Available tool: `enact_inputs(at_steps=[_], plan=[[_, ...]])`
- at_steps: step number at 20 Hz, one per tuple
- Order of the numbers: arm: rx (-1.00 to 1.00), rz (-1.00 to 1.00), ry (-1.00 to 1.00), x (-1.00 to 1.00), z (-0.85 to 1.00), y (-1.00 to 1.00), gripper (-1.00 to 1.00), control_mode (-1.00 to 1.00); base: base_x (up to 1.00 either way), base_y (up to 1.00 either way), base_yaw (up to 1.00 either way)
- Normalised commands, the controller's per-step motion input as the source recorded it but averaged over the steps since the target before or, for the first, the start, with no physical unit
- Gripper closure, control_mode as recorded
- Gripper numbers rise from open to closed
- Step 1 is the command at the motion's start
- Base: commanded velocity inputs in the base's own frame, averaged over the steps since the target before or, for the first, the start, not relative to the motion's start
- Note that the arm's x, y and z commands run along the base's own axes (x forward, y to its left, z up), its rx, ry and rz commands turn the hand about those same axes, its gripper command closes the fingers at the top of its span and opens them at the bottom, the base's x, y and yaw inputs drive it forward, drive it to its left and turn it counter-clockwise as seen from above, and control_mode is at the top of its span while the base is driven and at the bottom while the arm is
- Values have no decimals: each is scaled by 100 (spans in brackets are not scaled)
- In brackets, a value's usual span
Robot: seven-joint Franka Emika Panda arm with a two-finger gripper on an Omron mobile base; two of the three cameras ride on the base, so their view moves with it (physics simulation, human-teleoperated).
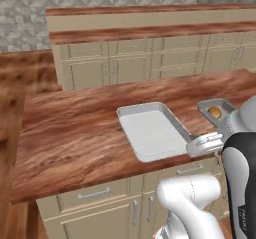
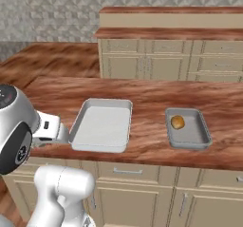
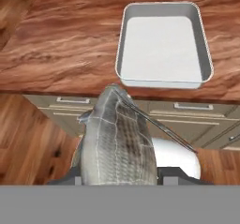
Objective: Place one potato and one fish in each tupperware on the nearby counter, to pack two identical lunches.
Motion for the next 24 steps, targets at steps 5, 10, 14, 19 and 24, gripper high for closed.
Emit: enact_inputs(at_steps=[5, 10, 14, 19, 24], plan=[[0, 0, 0, 14, -2, 0, 100, -100, 63, 12, 0], [0, 0, 1, 78, -18, -24, 100, -100, 0, 0, 0], [0, 0, 7, 62, -28, -31, 100, -100, 0, 0, 0], [-3, 0, 10, 40, -72, -7, 100, -100, 0, 0, 0], [-7, 0, 11, 57, -84, 28, 100, -100, 0, 0, 0]])
